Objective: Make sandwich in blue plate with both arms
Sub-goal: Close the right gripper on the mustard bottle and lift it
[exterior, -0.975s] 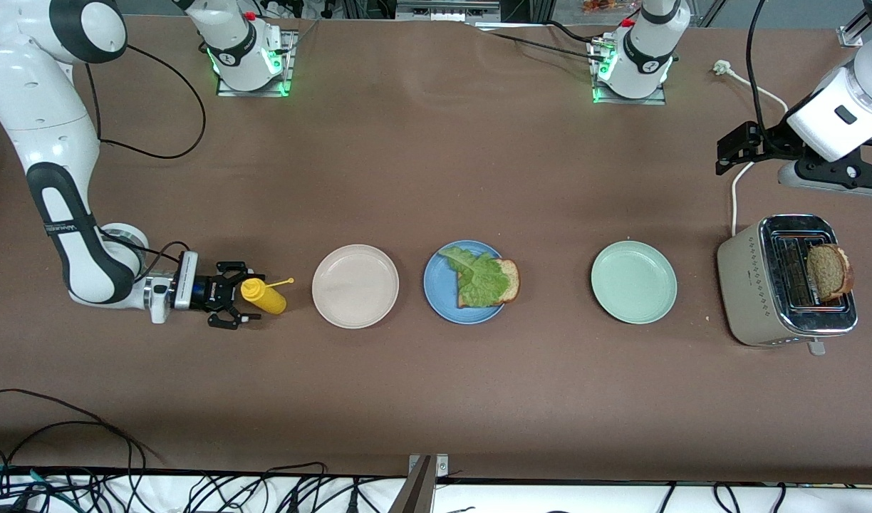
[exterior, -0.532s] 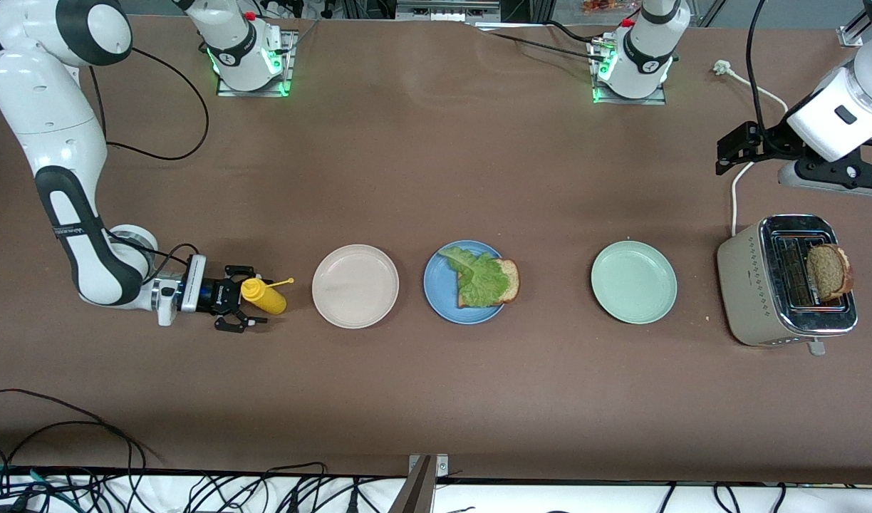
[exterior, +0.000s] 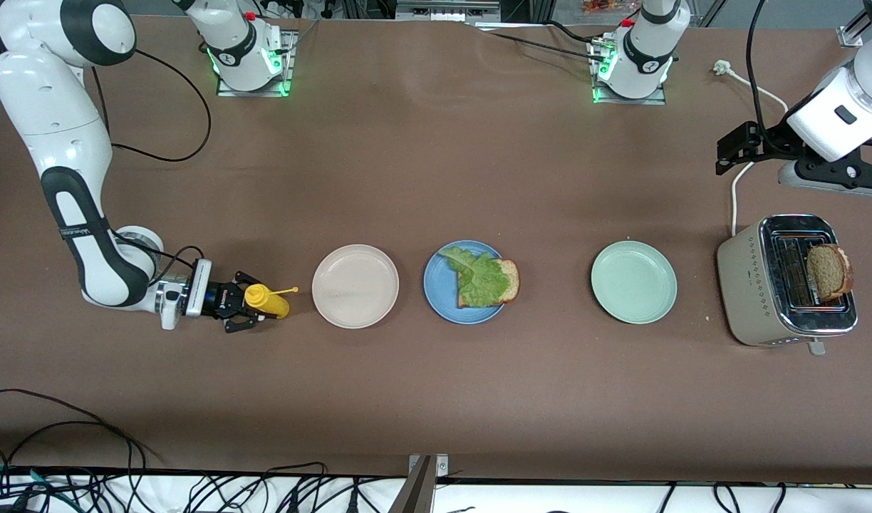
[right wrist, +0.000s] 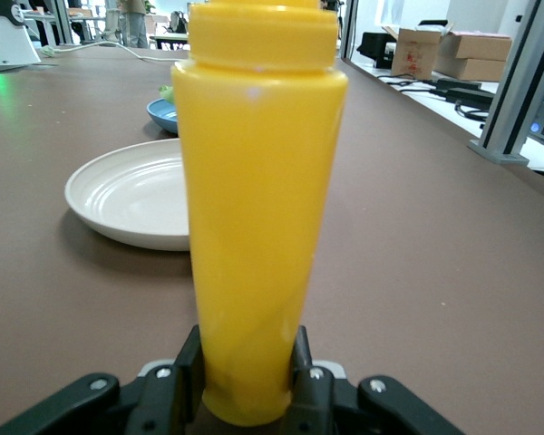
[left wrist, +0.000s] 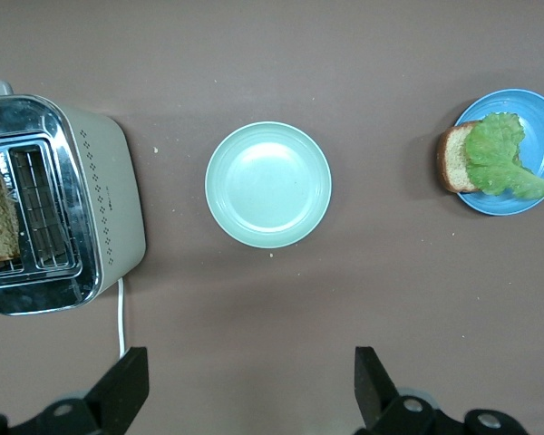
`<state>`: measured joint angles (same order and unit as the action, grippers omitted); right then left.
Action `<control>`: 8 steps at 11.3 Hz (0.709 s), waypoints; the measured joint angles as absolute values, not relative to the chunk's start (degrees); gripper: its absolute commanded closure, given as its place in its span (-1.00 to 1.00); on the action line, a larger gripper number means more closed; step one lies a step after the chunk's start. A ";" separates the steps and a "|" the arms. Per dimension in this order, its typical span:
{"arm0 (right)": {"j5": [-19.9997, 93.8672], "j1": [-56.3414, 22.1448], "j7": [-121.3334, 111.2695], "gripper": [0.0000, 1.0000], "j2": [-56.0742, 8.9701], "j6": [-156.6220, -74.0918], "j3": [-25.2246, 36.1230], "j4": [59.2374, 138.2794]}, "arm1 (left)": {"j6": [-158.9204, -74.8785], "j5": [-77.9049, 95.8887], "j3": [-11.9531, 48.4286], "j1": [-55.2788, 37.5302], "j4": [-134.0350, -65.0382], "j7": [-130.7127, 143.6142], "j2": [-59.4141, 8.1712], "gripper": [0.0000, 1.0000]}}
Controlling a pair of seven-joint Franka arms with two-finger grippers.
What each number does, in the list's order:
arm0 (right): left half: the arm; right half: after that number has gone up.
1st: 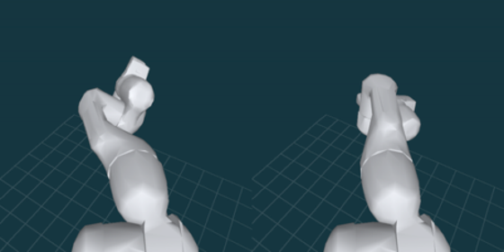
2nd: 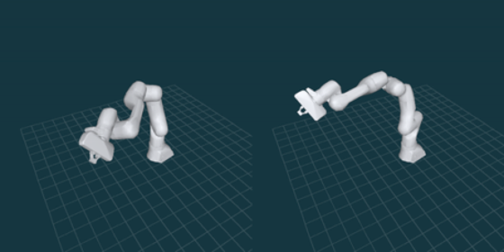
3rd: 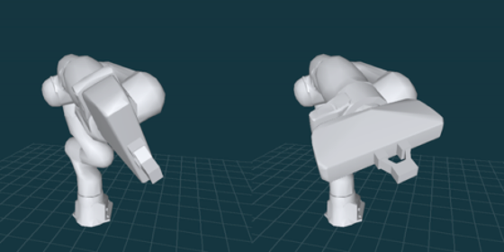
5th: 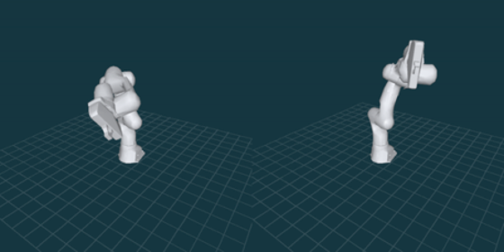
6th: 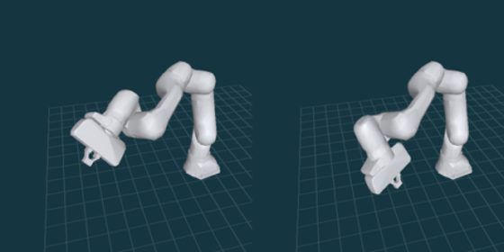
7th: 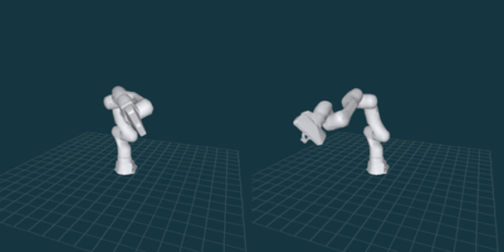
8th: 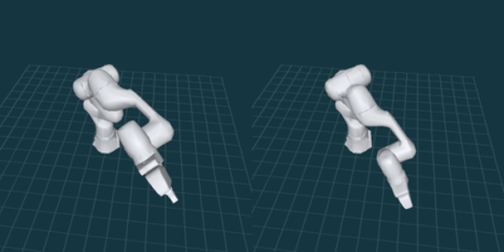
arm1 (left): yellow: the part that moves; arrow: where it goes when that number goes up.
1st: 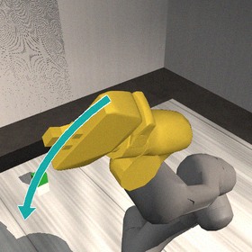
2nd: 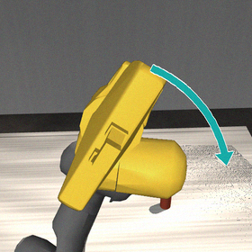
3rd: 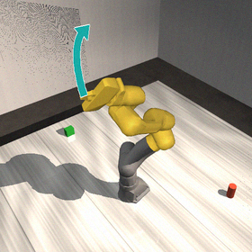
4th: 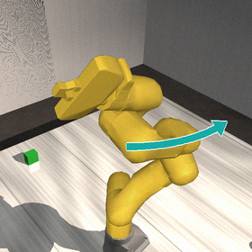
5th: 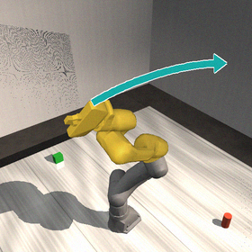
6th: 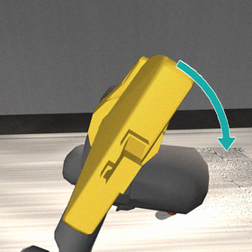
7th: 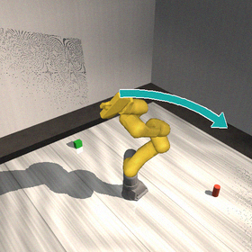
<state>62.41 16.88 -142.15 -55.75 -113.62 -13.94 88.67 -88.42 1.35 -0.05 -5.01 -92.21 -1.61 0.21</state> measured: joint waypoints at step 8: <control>47.24 3.18 -106.51 1.00 -43.77 -118.20 -4.72 86.71 | -88.42 1.35 -0.05 -5.03 -92.20 -1.61 0.21 -1.00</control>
<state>47.24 3.18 -106.51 -43.77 -118.20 -4.72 86.71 -88.42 1.35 -0.05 -5.03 -92.20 -1.61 0.21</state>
